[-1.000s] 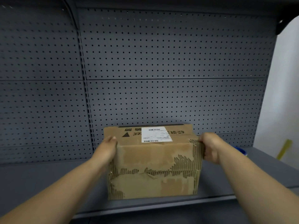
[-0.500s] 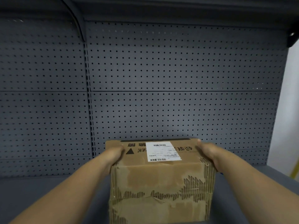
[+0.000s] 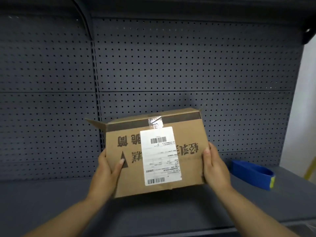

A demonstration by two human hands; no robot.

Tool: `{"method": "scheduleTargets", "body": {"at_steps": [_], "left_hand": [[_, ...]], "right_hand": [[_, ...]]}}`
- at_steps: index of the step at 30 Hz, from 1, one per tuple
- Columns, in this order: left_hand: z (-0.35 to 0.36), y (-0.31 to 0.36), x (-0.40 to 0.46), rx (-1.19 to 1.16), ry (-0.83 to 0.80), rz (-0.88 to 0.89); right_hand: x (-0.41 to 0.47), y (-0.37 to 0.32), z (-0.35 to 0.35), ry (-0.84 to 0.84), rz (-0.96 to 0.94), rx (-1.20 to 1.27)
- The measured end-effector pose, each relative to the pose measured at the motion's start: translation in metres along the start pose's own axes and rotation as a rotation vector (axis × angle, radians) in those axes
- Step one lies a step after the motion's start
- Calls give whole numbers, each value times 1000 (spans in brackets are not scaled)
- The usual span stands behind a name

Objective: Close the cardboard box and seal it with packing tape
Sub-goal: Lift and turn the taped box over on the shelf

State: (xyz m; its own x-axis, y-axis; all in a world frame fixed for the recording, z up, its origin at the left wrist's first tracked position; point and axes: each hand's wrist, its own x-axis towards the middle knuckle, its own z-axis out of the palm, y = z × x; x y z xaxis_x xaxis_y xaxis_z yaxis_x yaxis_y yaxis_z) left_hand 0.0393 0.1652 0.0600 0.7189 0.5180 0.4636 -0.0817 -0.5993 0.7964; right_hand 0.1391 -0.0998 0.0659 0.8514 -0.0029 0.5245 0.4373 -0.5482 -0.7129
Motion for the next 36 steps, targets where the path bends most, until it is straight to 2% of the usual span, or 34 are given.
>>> {"method": "scheduleTargets", "body": {"at_steps": [3,6,9,12,14,21,24,25,26,28,30,31,33,36], "left_hand": [[-2,-18,-14,-44,-14,-70],[-1,-26,-26,-118,-64,-88],[1,-32,-31,-161,-110,-110],[5,-30,-36,-218,-160,-140],[10,-30,-42,-258,-181,-183],[13,-35,-53,-310,-222,-258],[7,-29,-51,-285,-275,-281],[4,-27,-50,-249,-252,-298],[0,-25,-50,-187,-189,-303],[-12,-13,-49,-14,9,-192],[-23,12,-43,141,156,110],[-26,25,-37,196,197,244],[-29,47,-16,302,216,358],[-24,60,17,529,96,263]], "right_hand": [[-10,9,16,2,-47,5],[-19,24,27,-46,26,106],[-29,35,37,-103,222,326],[-38,40,38,-109,610,581],[-45,46,36,-130,770,609],[-61,46,35,-121,887,726],[-56,40,26,-96,845,669],[-54,37,21,-40,766,599],[-53,32,14,65,622,492],[-53,5,-7,290,167,291],[-45,-23,-20,357,-206,214],[-36,-34,-22,351,-283,199],[-10,-53,-22,283,-268,127],[32,-59,-14,49,-34,-117]]}}
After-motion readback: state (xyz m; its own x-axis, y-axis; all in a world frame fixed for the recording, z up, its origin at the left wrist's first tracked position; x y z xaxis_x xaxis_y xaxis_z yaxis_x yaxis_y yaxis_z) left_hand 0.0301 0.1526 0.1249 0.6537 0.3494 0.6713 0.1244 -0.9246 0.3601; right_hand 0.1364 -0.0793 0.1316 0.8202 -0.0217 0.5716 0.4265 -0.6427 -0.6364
